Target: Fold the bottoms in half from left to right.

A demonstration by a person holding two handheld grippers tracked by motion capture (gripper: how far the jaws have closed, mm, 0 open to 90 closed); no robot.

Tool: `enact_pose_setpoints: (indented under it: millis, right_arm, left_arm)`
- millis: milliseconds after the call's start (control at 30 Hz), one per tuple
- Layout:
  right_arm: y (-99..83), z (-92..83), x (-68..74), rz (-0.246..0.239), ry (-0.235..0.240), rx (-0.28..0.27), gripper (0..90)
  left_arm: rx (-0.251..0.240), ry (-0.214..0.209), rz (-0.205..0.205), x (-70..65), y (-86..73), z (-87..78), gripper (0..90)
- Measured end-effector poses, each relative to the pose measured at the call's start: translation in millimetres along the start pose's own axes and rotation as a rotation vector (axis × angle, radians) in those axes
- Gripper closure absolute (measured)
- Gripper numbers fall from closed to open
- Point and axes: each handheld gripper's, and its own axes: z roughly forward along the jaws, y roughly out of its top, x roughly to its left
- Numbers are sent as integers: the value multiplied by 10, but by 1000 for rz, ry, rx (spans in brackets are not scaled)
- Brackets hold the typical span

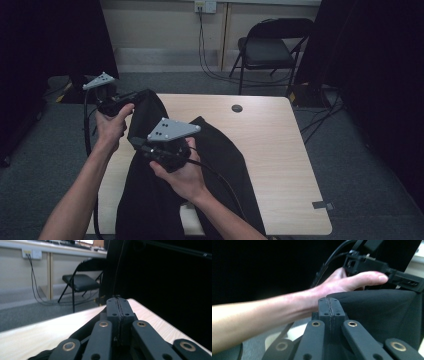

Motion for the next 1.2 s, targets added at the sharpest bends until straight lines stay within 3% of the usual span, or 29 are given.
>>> enact_pose_setpoints:
  millis: [100,133,167,333,400,567,600,667,733,767,900,933,1000,1033,1067,1100,1133,1200]
  right_arm:
    - [-11,-118,-24,7,-2,-26,894]
    - [-103,-176,-47,19,-10,-25,894]
    - [-103,-176,-47,19,-10,-25,894]
    - [-538,-449,-222,95,-55,-7,894]
    - [-601,-508,-258,109,-64,-3,894]
    - [-811,-866,-409,146,-135,-5,894]
    - [-899,-1006,-456,152,-177,4,894]
    - [-960,-1066,-492,160,-187,10,894]
    - [-1180,-1181,-609,187,-237,70,893]
    - [-1180,-1181,-609,187,-237,70,893]
    - [-1549,-1275,-783,225,-297,170,894]
    - [-1684,-1336,-864,255,-315,199,894]
    - [-1750,-1399,-918,267,-334,213,894]
    - [-1750,-1399,-918,267,-334,213,894]
    - [-1815,-1455,-974,289,-347,222,894]
    - [-1815,-1455,-974,289,-347,222,894]
    - [-1919,-1490,-1008,285,-371,244,893]
    - [-1984,-1504,-1019,279,-374,257,893]
  left_arm:
    - [16,-7,25,-79,-3,65,895]
    - [29,-13,21,-100,-46,114,895]
    - [39,-18,16,-122,-103,174,895]
    - [132,-48,18,-252,-457,534,895]
    - [158,-64,8,-306,-569,693,895]
    - [176,-102,0,-465,-627,1002,895]
    - [208,-95,48,-548,-656,1153,895]
    - [219,-99,47,-570,-699,1244,895]
    - [268,-94,44,-586,-852,1441,894]
    - [268,-94,44,-586,-852,1441,894]
    - [302,-121,42,-615,-1015,1622,892]
    - [308,-123,41,-611,-1021,1641,890]
    - [307,-130,37,-588,-1032,1663,875]
    - [307,-130,37,-588,-1032,1663,836]
    - [302,-118,36,-585,-1033,1665,725]
    - [290,-96,20,-588,-1026,1663,725]
    - [270,-124,-6,-573,-996,1620,636]
    - [265,-113,7,-583,-977,1581,592]
